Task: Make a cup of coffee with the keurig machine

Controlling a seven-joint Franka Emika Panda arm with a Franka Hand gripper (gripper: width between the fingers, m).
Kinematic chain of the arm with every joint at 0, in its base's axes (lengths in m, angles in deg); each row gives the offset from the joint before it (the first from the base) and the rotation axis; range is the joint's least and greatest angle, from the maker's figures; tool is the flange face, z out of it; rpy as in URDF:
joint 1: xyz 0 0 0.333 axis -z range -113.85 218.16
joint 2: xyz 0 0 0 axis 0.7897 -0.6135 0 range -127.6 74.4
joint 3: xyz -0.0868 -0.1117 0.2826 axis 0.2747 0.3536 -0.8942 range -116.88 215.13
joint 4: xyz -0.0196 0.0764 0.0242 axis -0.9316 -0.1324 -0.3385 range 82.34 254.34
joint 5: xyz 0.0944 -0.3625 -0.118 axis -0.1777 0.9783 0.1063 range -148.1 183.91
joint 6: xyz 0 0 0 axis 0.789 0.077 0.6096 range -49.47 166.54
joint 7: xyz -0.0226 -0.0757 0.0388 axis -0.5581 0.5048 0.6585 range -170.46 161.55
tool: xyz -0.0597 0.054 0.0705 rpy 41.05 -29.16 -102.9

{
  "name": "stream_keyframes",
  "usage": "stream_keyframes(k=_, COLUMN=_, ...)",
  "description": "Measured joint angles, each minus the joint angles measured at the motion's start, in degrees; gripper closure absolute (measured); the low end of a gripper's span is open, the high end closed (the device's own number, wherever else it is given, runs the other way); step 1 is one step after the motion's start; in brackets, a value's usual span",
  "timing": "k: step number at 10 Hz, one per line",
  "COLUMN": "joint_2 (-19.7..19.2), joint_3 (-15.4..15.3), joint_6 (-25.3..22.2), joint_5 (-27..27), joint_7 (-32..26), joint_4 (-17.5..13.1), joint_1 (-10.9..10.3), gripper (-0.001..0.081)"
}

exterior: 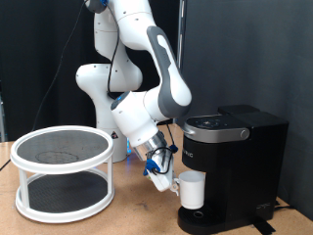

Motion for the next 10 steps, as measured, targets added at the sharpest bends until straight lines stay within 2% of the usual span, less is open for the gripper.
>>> stream_keyframes(k=5, joint_2=-2.52, joint_3=-0.4, joint_6=0.85, joint_5=0.0, joint_7=0.27, joint_4=-2.03, joint_1=0.0, gripper=0.0803)
stream_keyframes(k=10, joint_2=-2.71, joint_3=-0.39, joint_6=0.87, joint_5=0.07, joint_7=0.27, joint_4=-2.05, joint_1=0.0, gripper=0.0803)
